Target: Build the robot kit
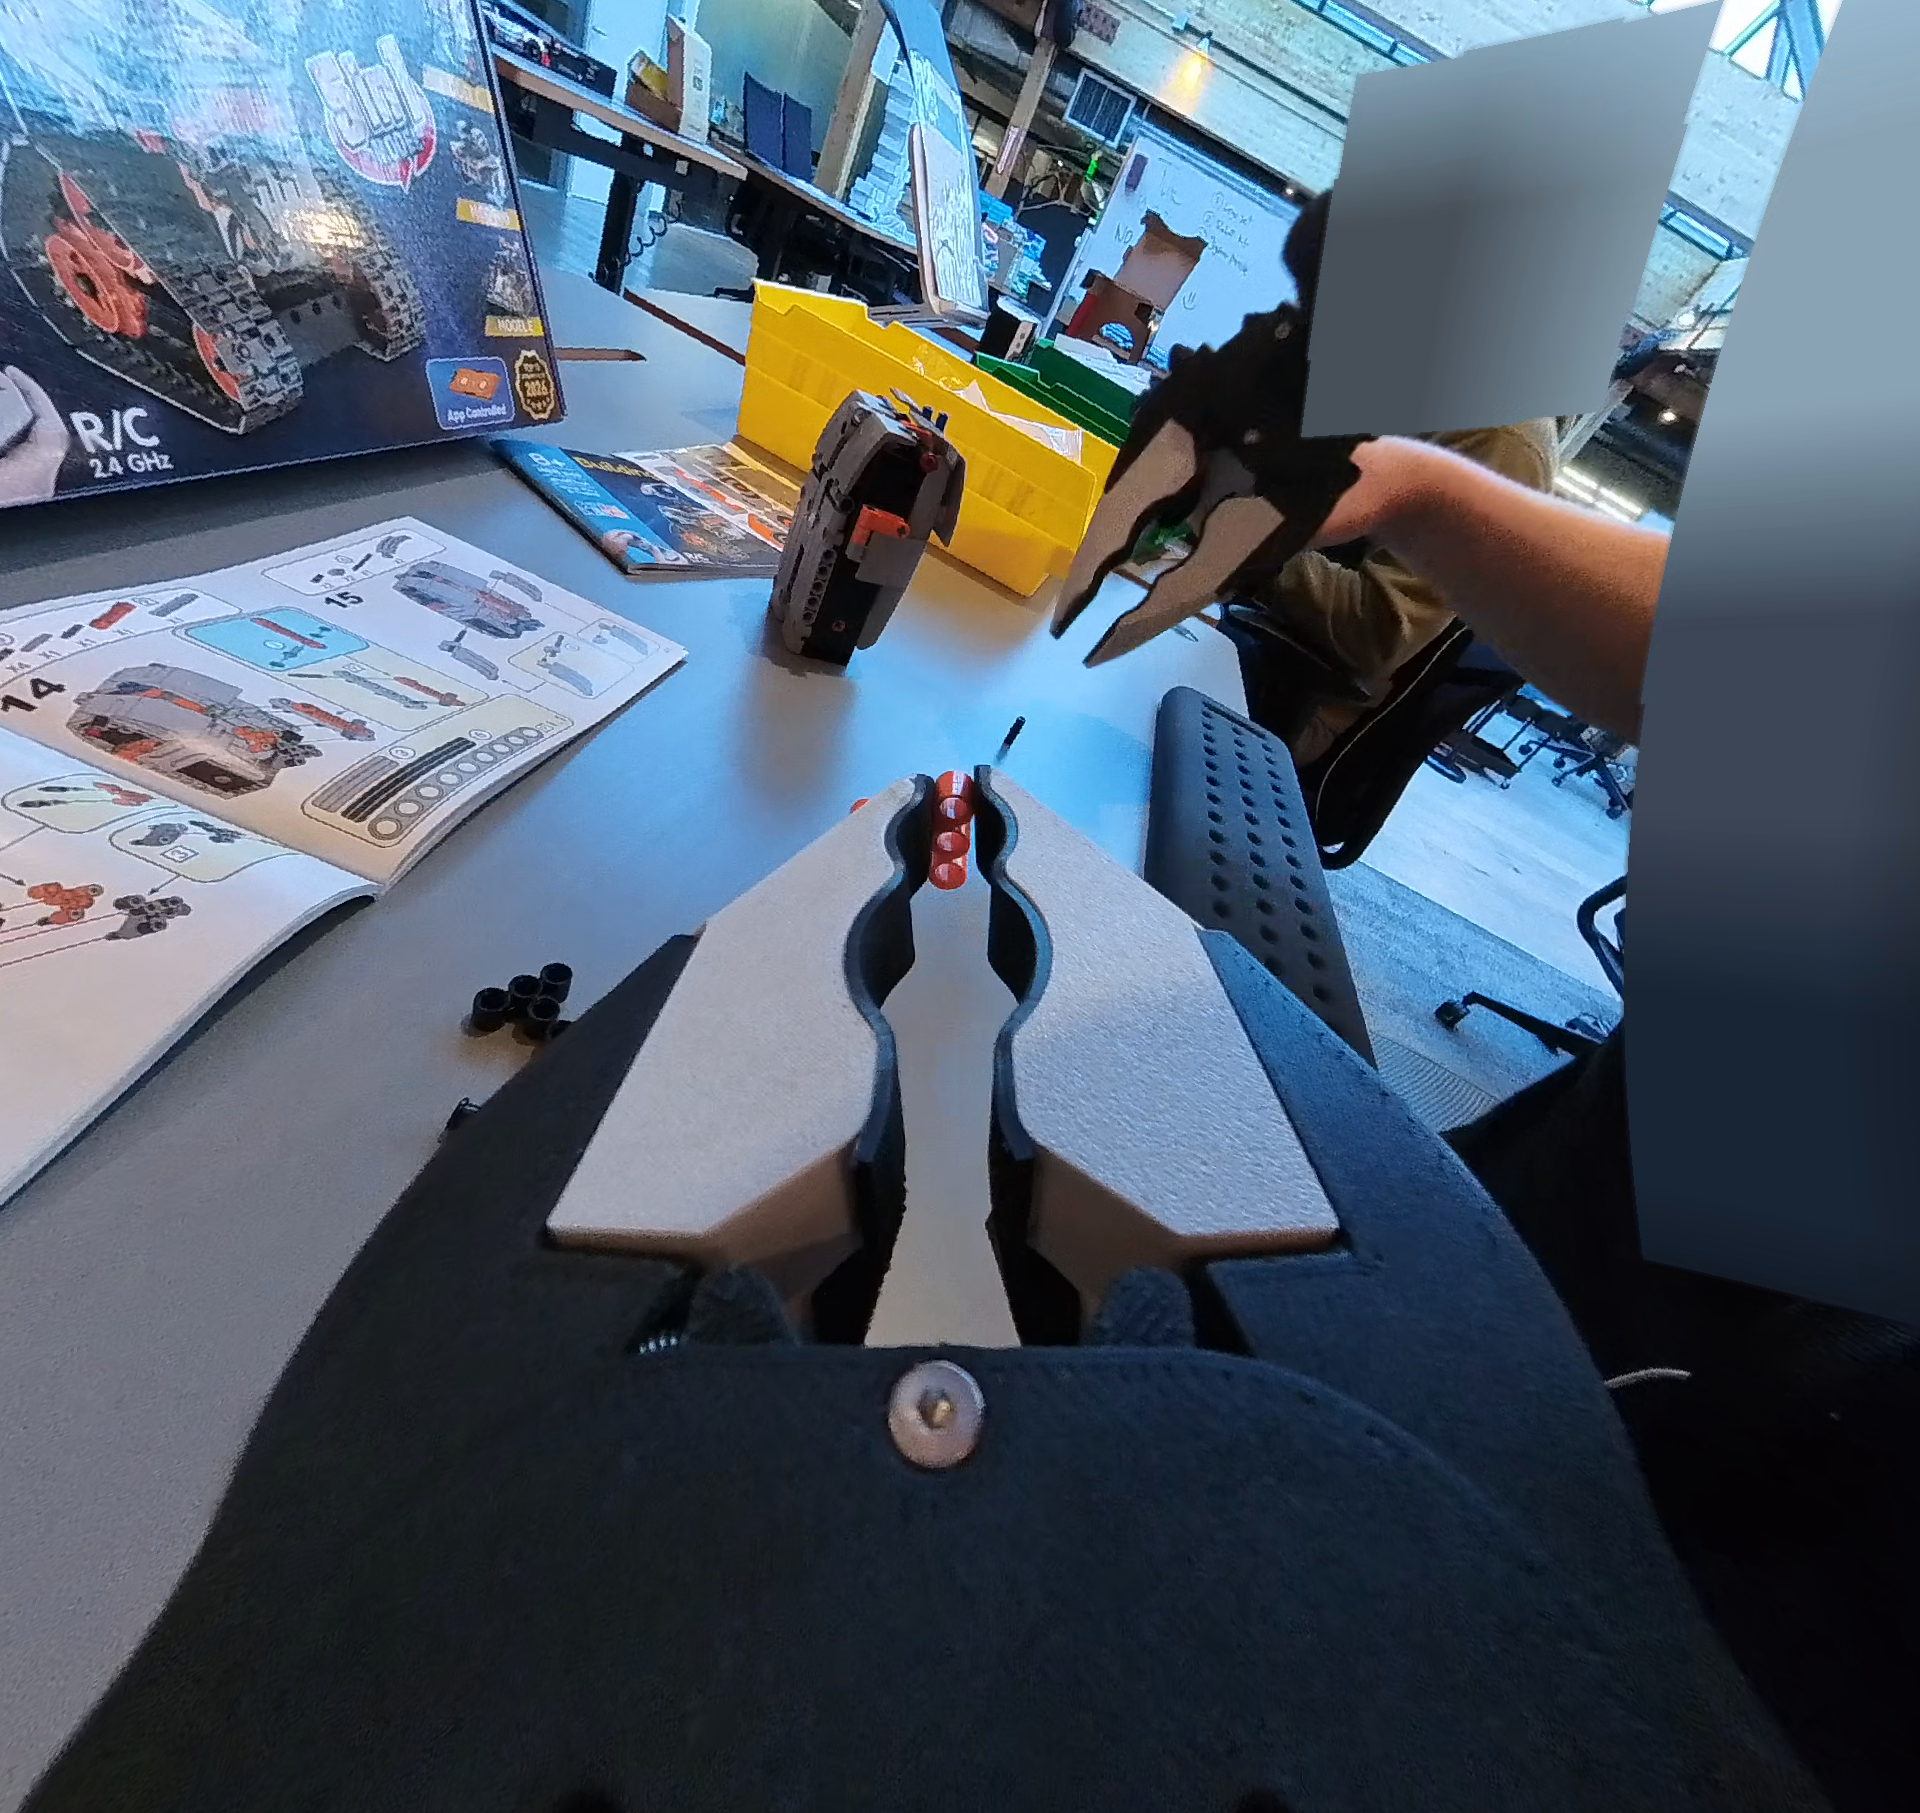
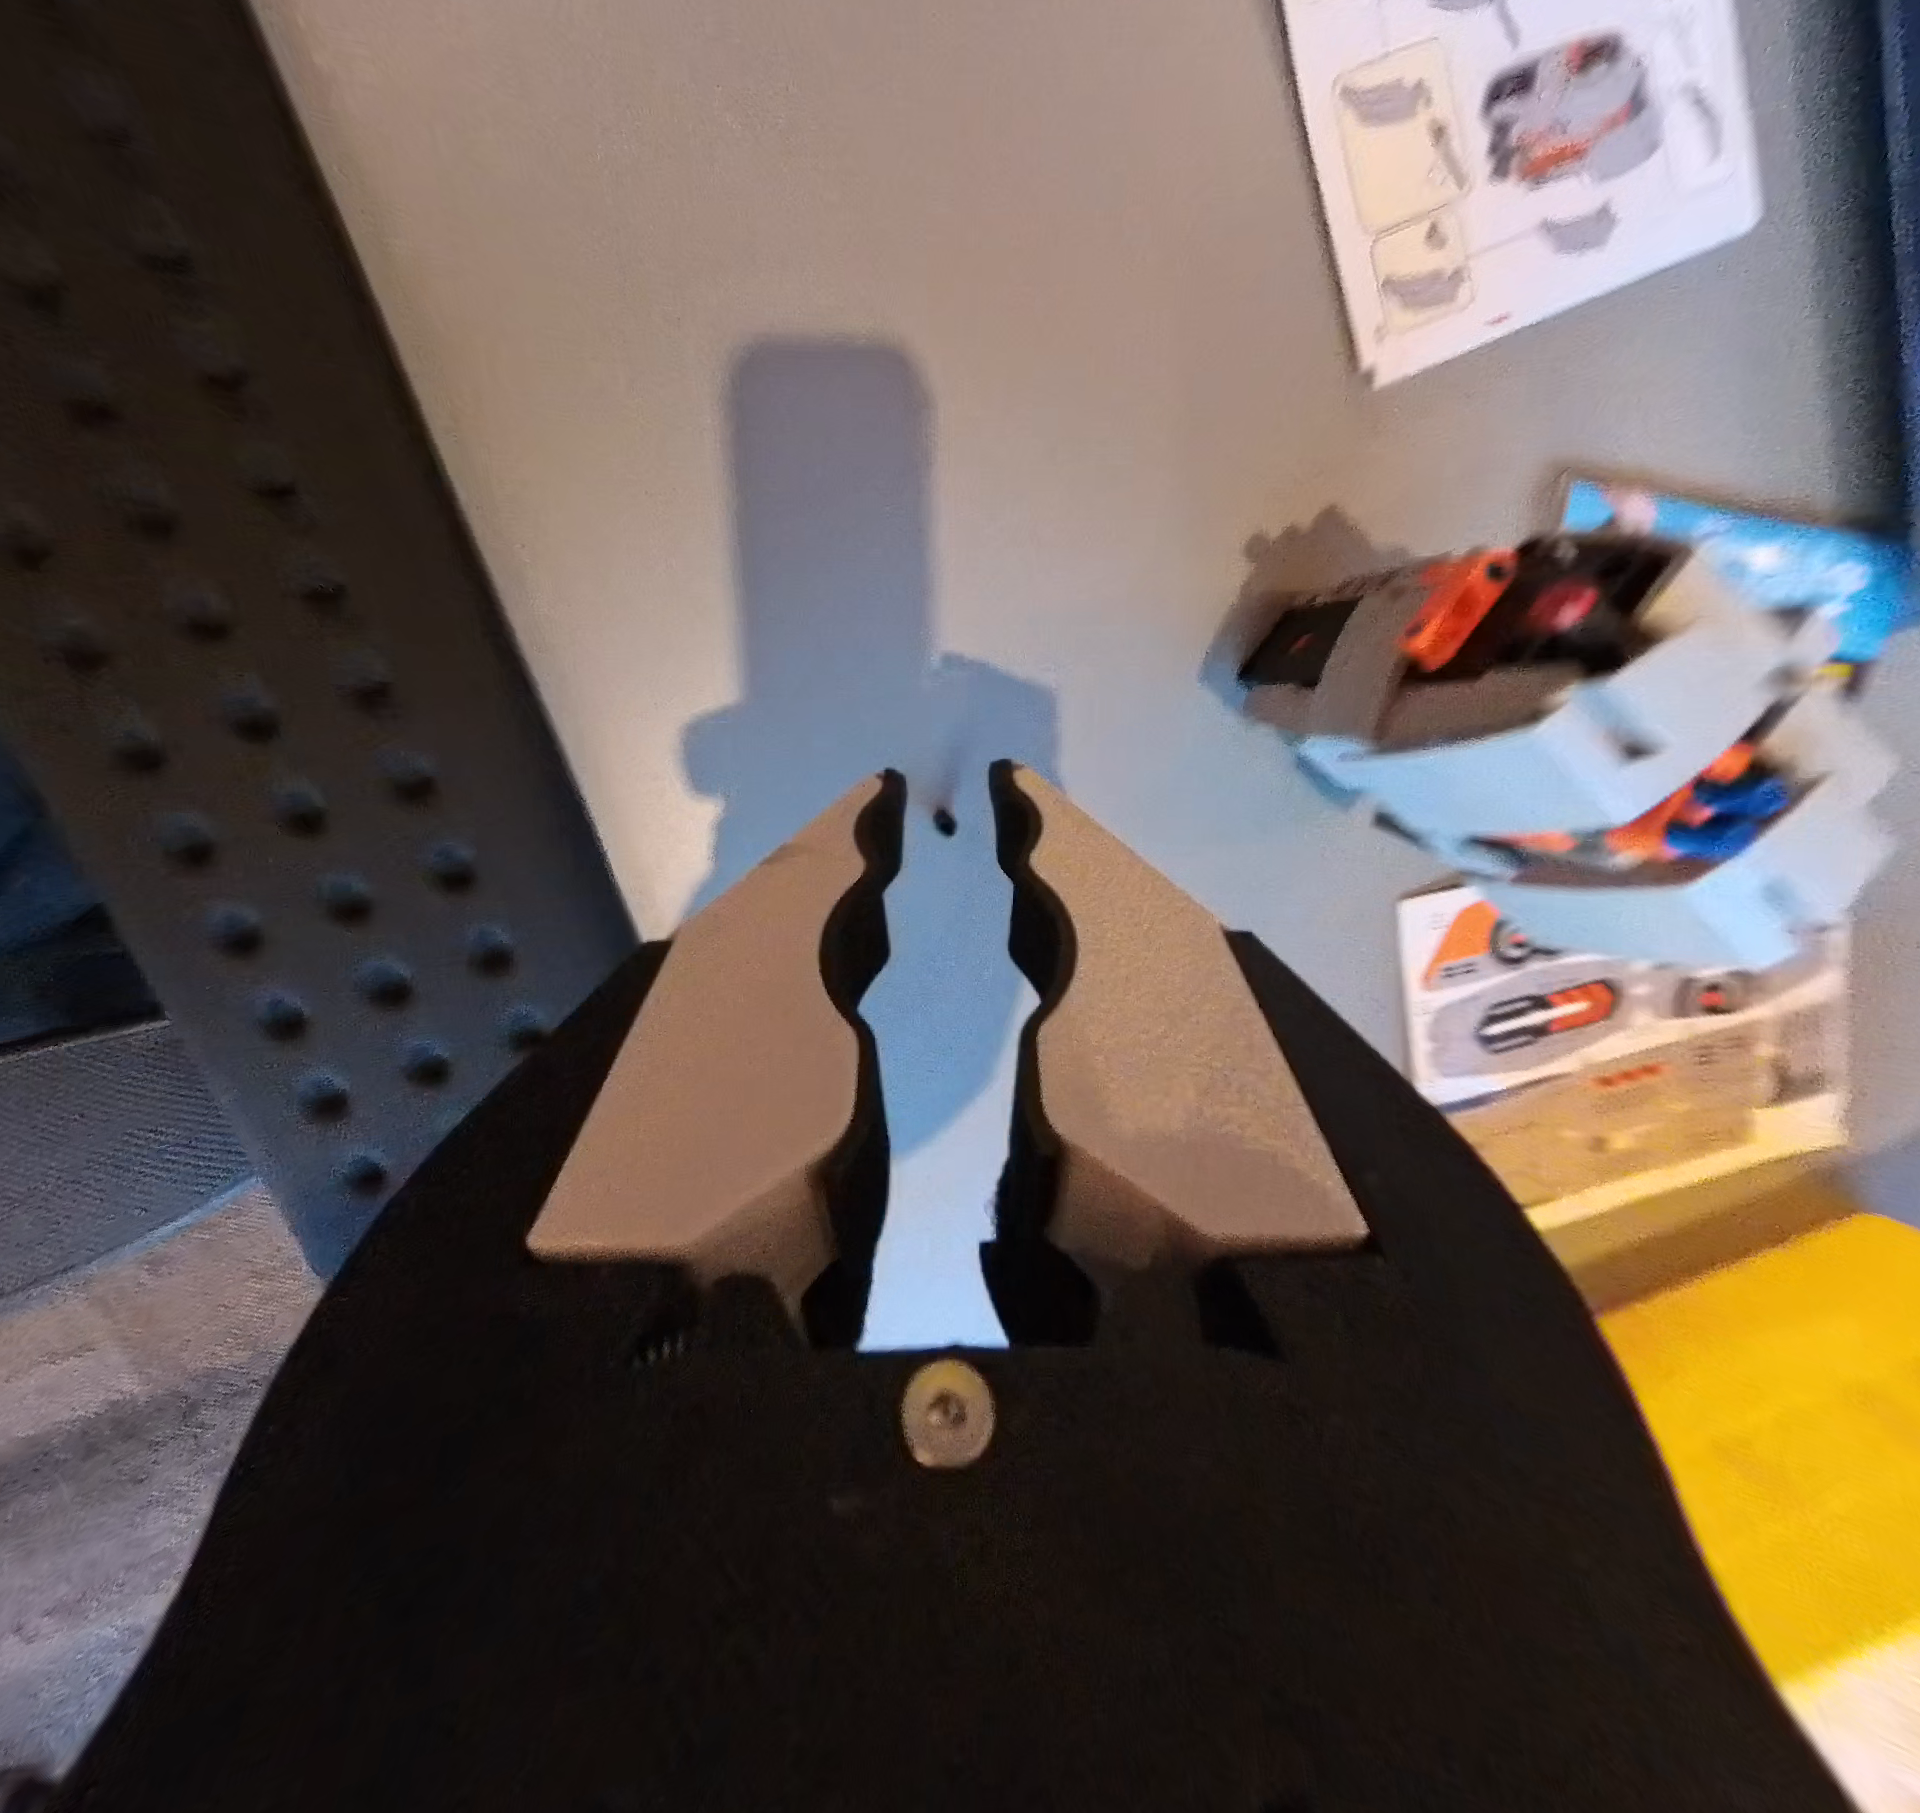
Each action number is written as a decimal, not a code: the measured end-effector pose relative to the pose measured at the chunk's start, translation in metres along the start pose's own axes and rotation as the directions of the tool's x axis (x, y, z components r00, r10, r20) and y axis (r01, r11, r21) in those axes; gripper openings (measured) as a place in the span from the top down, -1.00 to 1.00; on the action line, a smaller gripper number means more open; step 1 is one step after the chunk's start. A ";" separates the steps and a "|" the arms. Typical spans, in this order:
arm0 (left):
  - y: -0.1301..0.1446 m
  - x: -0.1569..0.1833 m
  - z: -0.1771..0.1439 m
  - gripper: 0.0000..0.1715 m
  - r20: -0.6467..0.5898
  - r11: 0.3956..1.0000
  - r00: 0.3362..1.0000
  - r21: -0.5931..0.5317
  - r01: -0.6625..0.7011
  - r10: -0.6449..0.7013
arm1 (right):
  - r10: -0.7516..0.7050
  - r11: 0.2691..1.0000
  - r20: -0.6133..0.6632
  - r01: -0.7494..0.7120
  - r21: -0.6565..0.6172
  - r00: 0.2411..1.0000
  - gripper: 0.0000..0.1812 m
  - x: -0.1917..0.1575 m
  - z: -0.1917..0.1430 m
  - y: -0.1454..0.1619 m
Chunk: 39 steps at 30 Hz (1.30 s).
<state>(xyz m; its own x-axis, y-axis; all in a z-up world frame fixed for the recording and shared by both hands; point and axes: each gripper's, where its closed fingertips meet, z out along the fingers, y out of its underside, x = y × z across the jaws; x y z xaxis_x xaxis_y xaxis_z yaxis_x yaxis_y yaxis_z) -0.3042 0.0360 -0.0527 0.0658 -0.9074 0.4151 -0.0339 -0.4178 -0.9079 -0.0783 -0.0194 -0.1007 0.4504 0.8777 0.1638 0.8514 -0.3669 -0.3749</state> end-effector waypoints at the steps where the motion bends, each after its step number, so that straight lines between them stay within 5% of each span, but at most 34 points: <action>1: 0.000 0.000 0.000 0.96 -0.001 1.000 1.000 -0.001 -0.001 0.001 | 0.026 1.000 0.021 -0.026 0.006 0.999 0.82 -0.001 0.003 0.008; 16: 0.001 -0.001 0.001 0.96 0.008 1.000 1.000 -0.003 -0.002 0.002 | -0.137 0.963 0.086 0.153 -0.223 0.987 0.81 0.002 0.040 0.041; 39: 0.003 -0.001 0.001 0.96 0.007 1.000 1.000 -0.010 -0.003 0.003 | -0.172 0.944 0.130 0.201 -0.261 0.976 0.87 -0.002 0.047 0.040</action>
<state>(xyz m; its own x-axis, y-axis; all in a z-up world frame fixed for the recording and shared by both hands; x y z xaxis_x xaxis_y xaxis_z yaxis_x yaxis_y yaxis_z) -0.3036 0.0356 -0.0554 0.0724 -0.9085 0.4115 -0.0439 -0.4151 -0.9087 -0.0579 -0.0215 -0.1587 0.2583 0.9603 0.1056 0.9646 -0.2504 -0.0828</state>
